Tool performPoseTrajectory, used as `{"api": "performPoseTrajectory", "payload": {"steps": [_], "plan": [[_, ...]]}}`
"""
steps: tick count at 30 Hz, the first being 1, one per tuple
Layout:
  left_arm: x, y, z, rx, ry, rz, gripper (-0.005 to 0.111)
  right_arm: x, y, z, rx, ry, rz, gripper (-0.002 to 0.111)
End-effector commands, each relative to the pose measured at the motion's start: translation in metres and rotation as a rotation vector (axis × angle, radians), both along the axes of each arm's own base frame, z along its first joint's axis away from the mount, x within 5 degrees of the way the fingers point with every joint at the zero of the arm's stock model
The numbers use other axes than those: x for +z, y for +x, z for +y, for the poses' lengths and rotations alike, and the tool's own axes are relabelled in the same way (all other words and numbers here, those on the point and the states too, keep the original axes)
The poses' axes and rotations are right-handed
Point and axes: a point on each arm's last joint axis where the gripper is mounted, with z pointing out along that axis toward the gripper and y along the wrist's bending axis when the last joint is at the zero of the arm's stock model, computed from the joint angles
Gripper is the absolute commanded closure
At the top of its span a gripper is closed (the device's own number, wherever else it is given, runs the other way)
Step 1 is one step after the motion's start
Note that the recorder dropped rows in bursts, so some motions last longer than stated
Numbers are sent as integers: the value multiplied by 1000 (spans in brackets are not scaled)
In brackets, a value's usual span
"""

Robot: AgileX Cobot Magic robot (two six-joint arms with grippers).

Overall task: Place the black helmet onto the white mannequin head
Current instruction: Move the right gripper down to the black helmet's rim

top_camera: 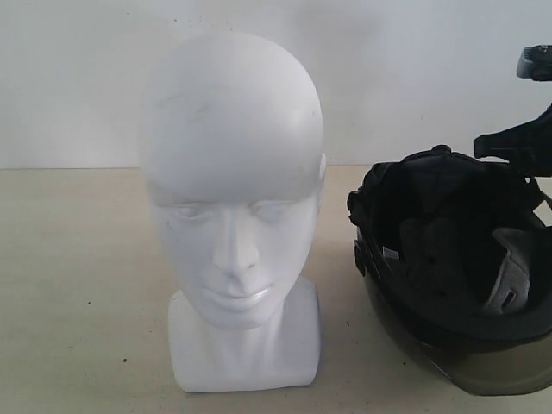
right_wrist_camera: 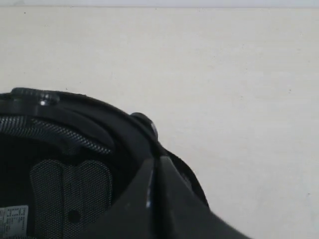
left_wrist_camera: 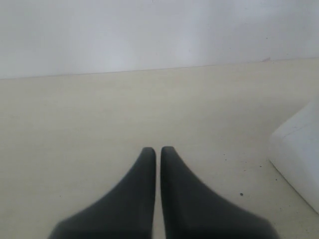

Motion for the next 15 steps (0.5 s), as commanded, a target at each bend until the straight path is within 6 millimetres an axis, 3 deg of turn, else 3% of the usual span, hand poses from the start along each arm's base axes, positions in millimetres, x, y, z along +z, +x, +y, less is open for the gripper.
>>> {"api": "performPoseTrajectory", "payload": {"steps": [1,9,15], "plan": [[-1,0,-1,-6,-11,-1,102,10,4,-1,16,-26,3,108],[-1,0,-1,-6,-11,-1,102,3,-8,-3,20,-46,189,108],[-1,0,-1,-6,-11,-1,102,-9,-3,-6,21,-105,214,108]]}}
